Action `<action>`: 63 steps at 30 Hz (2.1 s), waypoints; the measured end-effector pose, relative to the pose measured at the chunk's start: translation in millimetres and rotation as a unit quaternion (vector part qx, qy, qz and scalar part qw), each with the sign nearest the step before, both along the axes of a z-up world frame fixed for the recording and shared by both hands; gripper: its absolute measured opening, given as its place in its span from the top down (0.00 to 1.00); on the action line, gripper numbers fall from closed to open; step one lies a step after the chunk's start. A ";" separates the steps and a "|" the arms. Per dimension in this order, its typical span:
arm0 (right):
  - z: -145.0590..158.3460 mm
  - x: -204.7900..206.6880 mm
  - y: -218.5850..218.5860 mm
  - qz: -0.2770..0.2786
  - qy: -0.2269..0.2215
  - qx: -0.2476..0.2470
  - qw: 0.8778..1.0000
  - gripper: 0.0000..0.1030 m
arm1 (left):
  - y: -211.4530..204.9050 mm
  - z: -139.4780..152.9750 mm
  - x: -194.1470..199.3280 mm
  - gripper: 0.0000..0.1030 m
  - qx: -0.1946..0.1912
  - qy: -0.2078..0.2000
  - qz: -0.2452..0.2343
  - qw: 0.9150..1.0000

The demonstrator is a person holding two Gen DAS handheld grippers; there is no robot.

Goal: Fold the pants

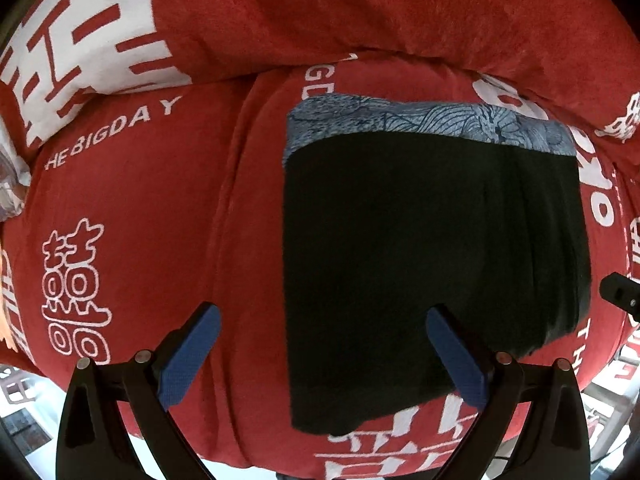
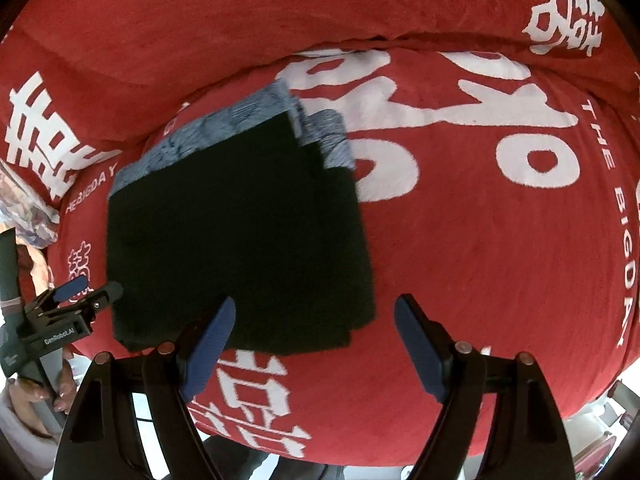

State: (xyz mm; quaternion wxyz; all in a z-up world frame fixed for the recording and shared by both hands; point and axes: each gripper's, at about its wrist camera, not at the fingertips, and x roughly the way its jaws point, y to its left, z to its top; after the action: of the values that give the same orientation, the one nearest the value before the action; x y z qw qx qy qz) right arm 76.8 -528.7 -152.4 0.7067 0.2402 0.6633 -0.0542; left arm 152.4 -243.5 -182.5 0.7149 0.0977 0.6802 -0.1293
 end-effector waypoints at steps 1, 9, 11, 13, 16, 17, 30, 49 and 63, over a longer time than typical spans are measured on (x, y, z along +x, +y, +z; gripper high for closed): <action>-2.5 0.7 -5.0 0.001 0.001 0.001 1.000 0.18 | -1.6 -1.2 0.7 0.00 0.001 0.000 0.002 1.000; -24.2 6.4 -36.6 -0.007 0.011 0.033 0.999 0.18 | -18.4 -5.0 24.0 0.00 0.011 0.005 -0.001 1.000; -30.6 9.4 -39.8 -0.007 0.010 0.060 0.998 0.18 | -21.0 -3.9 29.2 0.00 0.004 0.007 -0.007 1.000; -36.5 12.1 -40.1 -0.002 0.011 0.081 0.997 0.18 | -19.5 -3.0 32.9 0.00 -0.008 0.007 -0.010 1.000; -44.2 16.8 -40.0 0.010 0.004 0.119 0.993 0.18 | -8.6 -2.0 43.3 0.00 -0.046 0.015 -0.003 0.999; -47.8 18.2 -40.2 0.014 0.003 0.135 0.991 0.18 | -2.9 -4.9 47.4 0.00 -0.070 0.029 0.000 0.997; -90.9 46.8 -44.2 0.049 -0.040 0.284 0.957 0.17 | -15.6 -47.0 55.8 0.00 -0.179 0.078 0.001 0.981; -64.9 43.0 -48.5 -0.010 -0.073 0.336 0.939 0.56 | -10.3 -3.3 40.6 0.28 -0.215 0.052 0.015 0.975; -57.5 -12.4 -7.6 -0.041 -0.016 0.288 0.957 0.53 | 36.5 3.3 15.4 0.28 -0.129 0.030 0.031 0.991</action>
State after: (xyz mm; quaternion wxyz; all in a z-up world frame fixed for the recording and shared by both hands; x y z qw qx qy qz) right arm 64.4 -536.3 -209.9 0.6152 0.4609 0.6293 0.1139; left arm 167.8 -207.0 -179.3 0.7043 -0.0205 0.6818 -0.1966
